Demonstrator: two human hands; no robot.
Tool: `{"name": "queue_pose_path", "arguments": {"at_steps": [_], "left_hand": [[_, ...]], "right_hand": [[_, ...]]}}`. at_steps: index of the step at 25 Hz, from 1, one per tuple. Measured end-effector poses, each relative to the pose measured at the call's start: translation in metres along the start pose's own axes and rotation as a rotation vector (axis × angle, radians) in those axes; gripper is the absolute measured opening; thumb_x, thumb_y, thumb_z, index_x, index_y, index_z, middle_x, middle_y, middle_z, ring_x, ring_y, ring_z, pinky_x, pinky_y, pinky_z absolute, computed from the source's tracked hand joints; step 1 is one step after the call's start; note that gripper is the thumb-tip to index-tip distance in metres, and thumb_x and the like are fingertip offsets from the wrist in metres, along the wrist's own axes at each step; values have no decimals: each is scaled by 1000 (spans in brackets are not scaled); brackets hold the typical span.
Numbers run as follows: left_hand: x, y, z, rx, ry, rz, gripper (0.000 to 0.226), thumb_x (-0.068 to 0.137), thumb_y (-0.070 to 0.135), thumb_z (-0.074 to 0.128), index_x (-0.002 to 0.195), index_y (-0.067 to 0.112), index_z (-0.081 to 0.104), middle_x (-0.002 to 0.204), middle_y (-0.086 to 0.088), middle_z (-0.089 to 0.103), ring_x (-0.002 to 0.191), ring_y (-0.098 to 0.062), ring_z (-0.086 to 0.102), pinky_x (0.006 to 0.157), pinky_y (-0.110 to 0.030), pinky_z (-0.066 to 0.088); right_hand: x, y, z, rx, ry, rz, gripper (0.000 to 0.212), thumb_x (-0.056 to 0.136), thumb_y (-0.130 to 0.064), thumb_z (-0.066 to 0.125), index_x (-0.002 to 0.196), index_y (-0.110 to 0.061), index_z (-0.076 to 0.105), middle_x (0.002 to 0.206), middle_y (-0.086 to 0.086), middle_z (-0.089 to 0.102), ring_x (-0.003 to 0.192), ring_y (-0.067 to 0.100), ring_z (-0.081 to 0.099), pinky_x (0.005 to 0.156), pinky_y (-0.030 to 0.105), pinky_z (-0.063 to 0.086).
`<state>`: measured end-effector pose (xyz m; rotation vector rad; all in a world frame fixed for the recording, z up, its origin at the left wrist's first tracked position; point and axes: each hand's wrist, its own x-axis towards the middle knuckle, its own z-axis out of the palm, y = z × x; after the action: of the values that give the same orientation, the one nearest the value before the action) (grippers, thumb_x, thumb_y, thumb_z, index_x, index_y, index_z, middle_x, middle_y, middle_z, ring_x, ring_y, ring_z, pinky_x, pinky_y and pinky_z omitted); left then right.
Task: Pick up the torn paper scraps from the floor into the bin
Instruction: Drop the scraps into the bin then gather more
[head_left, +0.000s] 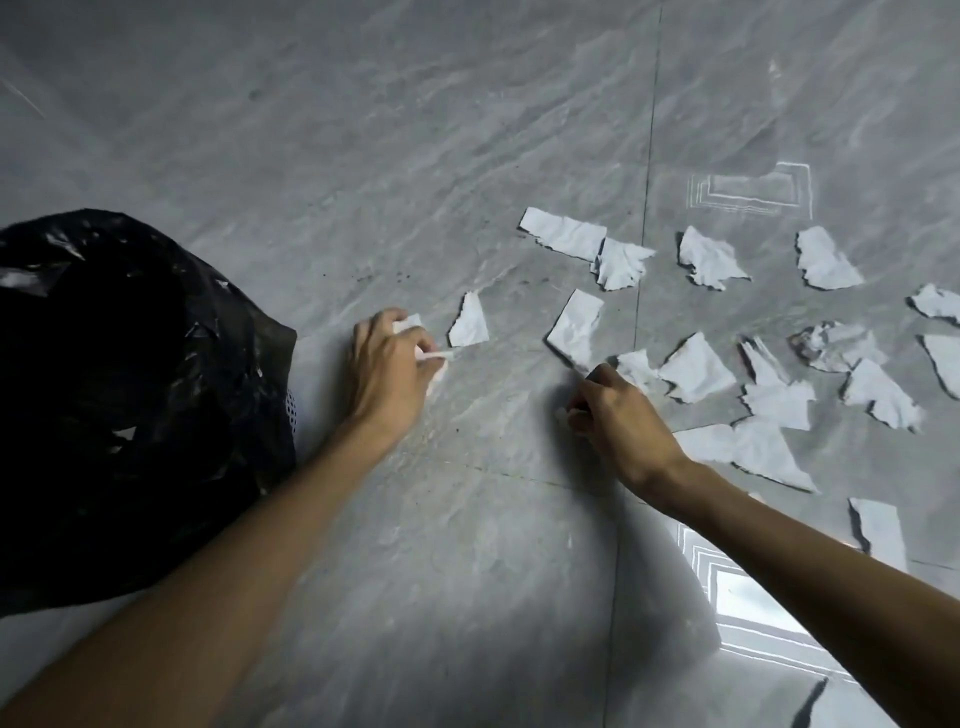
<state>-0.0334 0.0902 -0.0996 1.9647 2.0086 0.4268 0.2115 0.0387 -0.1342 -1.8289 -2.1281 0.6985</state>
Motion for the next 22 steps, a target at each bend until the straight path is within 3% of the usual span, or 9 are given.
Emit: {"name": "queue_pose_path", "arguments": {"at_steps": [3,6,10,12,16,19,22], "left_hand": [[33,-15,1,71,-105,-107,12,81,18,72,91,13,73,128,-13,56,121,-35,46,99,-36,38],[30,-23,9,21,-99,-142,8,81,12,73,88,8,71,111,-13,63,106,-33,57,81,-34,44],[8,-16,-17,-145,-100,-281,10,79,15,75,86,8,72,93,-13,72,91,-29,65,67,-23,37],[-4,-4,-49,-222,-100,-250,9,77,19,76,81,11,74,78,-8,71,81,-24,67,64,-21,39],[-32,28,-140,-352,15,-56,8,78,21,75,72,16,72,55,2,66,48,-3,57,52,-13,41],[-67,33,-209,-241,221,60,8,80,30,71,73,27,68,58,14,62,56,-2,56,56,-11,39],[-89,0,-239,-83,388,-17,5,82,33,69,79,29,69,63,17,61,64,-8,57,66,-15,40]], "right_hand": [[4,-10,-9,83,19,-19,11,88,-12,61,79,-8,56,80,7,62,71,31,62,64,42,49],[31,-31,-20,178,32,-46,3,87,-11,60,89,-9,60,74,7,68,71,28,64,65,38,50],[101,-63,-12,145,-116,-33,51,84,-12,63,131,-9,43,95,23,70,88,36,64,78,38,51],[127,-77,0,4,-191,-2,55,84,-10,61,135,-9,41,107,29,63,99,43,61,81,39,48],[133,-92,5,-96,-180,-8,27,88,-12,54,113,-2,57,113,30,62,103,45,60,80,39,46],[120,-98,8,-9,-157,7,18,87,-14,54,94,-2,64,101,27,67,94,43,63,70,33,42],[104,-134,-3,242,-34,1,10,84,-13,60,85,-6,67,77,16,71,75,27,68,60,25,41]]}}
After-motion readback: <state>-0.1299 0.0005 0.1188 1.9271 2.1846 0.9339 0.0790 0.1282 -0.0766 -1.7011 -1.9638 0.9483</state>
